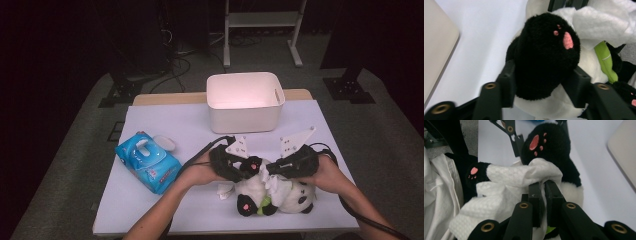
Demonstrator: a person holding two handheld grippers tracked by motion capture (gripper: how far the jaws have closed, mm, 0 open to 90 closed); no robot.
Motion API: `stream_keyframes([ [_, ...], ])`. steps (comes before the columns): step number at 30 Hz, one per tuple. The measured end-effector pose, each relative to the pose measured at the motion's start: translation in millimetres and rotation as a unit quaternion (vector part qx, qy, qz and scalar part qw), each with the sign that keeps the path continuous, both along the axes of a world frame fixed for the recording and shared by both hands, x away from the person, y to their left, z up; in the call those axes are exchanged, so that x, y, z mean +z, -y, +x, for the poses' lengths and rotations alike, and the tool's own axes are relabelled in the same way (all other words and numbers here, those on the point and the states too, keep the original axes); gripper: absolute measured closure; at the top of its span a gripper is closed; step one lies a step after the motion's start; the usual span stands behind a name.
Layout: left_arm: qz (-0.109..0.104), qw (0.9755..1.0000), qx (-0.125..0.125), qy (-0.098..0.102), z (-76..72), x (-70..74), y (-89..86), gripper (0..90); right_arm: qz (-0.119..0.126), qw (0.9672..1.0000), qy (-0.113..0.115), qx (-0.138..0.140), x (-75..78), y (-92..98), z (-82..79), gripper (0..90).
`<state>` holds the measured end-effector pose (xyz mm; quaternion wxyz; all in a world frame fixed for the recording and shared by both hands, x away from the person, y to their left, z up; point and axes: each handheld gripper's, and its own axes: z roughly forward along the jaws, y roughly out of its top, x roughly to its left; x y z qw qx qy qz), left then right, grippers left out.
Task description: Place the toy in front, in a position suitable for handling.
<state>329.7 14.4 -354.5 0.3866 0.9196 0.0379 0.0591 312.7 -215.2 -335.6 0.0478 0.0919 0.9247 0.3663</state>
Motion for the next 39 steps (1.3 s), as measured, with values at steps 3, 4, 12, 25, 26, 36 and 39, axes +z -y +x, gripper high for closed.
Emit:
stream_keyframes([
  [3,-0.004,1.0000,-0.002,-0.003,0.7,-0.5,-1.8,55.2,0.021,0.9997,0.010,0.006,10.1,0.3,-0.7,83.9],
  [4,-0.004,1.0000,-0.002,-0.003,0.7,-0.5,-1.8,55.2,0.021,0.9997,0.010,0.006,10.1,0.3,-0.7,83.9],
  [12,-0.005,0.9999,-0.006,0.009,-5.7,2.5,-0.3,56.5,0.025,0.9983,0.044,0.029,35.0,-26.7,-3.5,83.7],
  [25,-0.008,0.9995,-0.027,0.015,-7.4,3.9,-3.4,57.8,0.023,0.9996,0.012,-0.002,20.4,0.1,5.5,83.4],
  [26,-0.007,0.9995,-0.026,0.015,-7.5,4.3,-2.5,57.8,0.032,0.9994,0.014,0.000,22.2,0.0,5.2,83.5],
  [36,0.004,0.9992,-0.028,0.030,-5.7,9.3,-8.0,58.8,0.037,0.9989,0.020,0.019,28.8,-13.5,5.1,83.4],
  [39,-0.009,0.9991,-0.019,0.038,-3.8,16.5,-18.6,58.9,0.021,0.9997,0.009,0.004,22.6,-5.9,8.2,83.2],
])
